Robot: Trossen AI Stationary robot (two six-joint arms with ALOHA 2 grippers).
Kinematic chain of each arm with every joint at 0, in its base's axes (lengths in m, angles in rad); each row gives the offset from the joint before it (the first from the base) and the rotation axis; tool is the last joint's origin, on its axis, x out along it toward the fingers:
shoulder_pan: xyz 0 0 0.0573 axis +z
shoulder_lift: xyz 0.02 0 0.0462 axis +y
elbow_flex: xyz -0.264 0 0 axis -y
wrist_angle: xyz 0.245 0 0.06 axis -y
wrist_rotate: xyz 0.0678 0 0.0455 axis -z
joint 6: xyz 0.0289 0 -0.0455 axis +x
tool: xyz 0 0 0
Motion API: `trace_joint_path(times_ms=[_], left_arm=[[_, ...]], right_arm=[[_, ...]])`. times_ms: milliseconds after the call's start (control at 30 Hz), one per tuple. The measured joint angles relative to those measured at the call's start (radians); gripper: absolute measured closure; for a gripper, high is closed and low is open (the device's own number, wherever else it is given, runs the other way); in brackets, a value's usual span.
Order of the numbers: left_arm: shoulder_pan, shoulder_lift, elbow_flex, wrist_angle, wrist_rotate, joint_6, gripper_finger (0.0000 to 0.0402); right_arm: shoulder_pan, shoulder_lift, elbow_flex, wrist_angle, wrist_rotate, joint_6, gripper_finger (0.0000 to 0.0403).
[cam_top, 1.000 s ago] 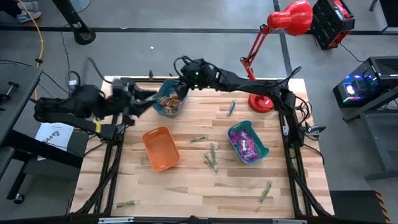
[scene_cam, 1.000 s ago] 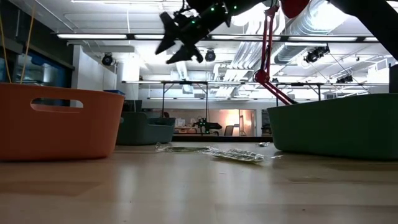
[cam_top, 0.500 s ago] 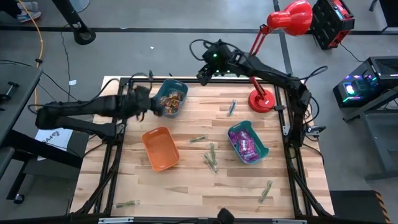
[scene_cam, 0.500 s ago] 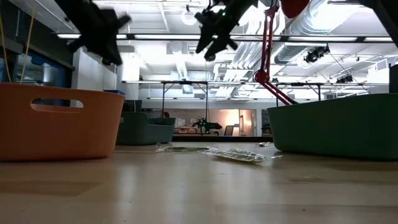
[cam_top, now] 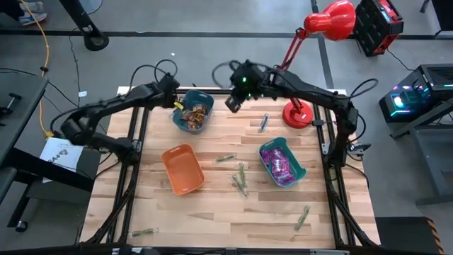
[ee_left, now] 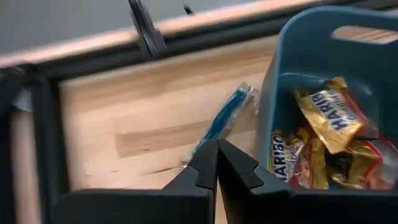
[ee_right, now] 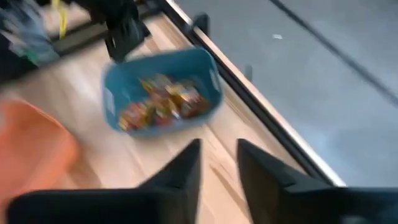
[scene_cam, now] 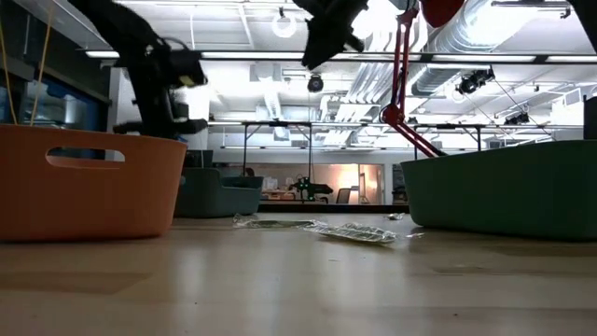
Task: Sort candy
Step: Put the blue candy into the orange bin
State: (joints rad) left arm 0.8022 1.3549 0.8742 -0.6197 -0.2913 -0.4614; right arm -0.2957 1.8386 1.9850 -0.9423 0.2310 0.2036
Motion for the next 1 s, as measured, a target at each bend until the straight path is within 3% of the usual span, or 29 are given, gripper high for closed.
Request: trace_joint_path(times_ms=[100,233,433,567,767,1000], left_arm=[[0.037,0.06,0.0,0.033,0.057,0.002,0.0401],[0.056,0.112,0.0,0.053,0.088,0.002,0.0401],[0.039,0.149,0.0,0.094,0.181,-0.031,0.0401],[-0.038,0.151,0.0,0.16,0.229,-0.092,0.0401],[-0.176,0.151,0.0,0.254,0.202,-0.145,0.0401],[-0.021,0.122,0.002,0.14,0.152,-0.044,0.0401]], right_arm=[[0.045,-0.02,0.0,-0.081,0.052,-0.014,0.0388],[0.087,-0.068,0.0,-0.189,0.069,0.037,0.0394],[0.159,-0.174,0.0,-0.308,0.188,0.13,0.0399],[0.189,-0.243,0.0,-0.364,0.266,0.203,0.0401],[0.214,-0.306,0.0,-0.378,0.328,0.252,0.0402],[0.213,-0.321,0.0,-0.378,0.315,0.27,0.0402]])
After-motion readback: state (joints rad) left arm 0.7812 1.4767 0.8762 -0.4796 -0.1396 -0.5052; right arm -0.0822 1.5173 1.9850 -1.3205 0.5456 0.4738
